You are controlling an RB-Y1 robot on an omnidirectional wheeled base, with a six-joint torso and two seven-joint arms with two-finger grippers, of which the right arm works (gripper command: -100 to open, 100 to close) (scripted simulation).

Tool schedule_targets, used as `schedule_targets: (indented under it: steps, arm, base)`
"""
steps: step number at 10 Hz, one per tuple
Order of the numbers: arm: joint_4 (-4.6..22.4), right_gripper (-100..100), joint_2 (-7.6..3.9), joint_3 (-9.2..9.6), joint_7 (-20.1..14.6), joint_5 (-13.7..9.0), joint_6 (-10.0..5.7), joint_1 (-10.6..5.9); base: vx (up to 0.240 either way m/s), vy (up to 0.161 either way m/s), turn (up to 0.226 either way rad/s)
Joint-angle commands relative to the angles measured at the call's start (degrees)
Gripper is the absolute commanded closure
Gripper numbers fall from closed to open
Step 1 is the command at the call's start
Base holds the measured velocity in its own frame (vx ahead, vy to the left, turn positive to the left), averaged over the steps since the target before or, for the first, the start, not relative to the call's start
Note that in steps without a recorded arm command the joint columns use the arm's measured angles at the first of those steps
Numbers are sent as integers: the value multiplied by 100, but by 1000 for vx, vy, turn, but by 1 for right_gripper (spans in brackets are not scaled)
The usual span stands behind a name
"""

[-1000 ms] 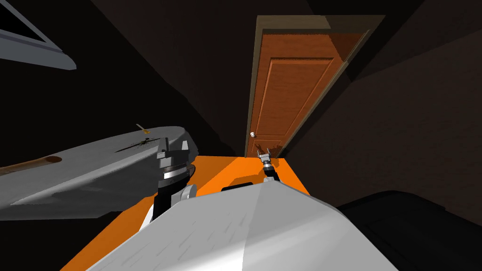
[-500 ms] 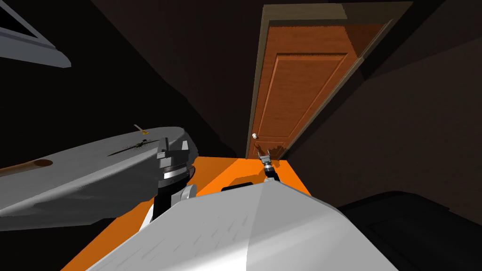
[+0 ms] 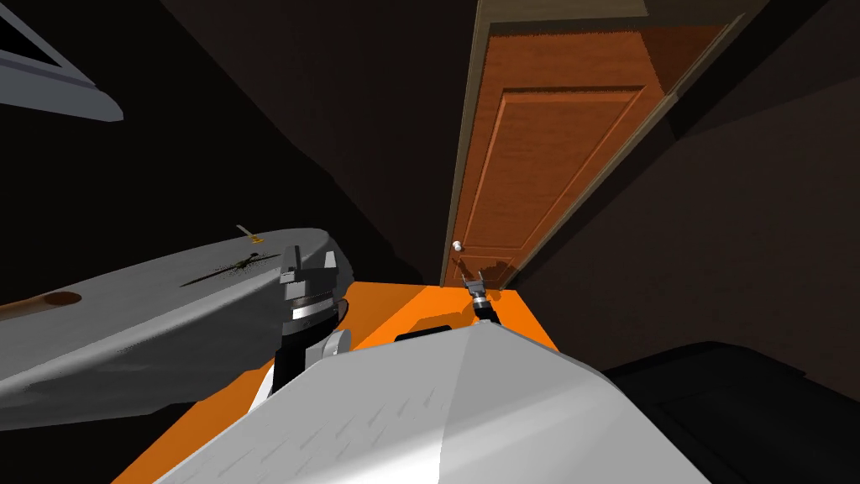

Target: Pull the door open

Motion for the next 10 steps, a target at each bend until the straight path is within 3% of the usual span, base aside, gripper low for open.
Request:
schedule_targets:
  steps: [1,10]
  arm:
    - [154,-100,-44,21,-214,-81,-33,-36]
    - [989,-100,-260,142,-1203,-459,-230,-219]
  base:
    - [104,15,25]
    - [96,3,22]
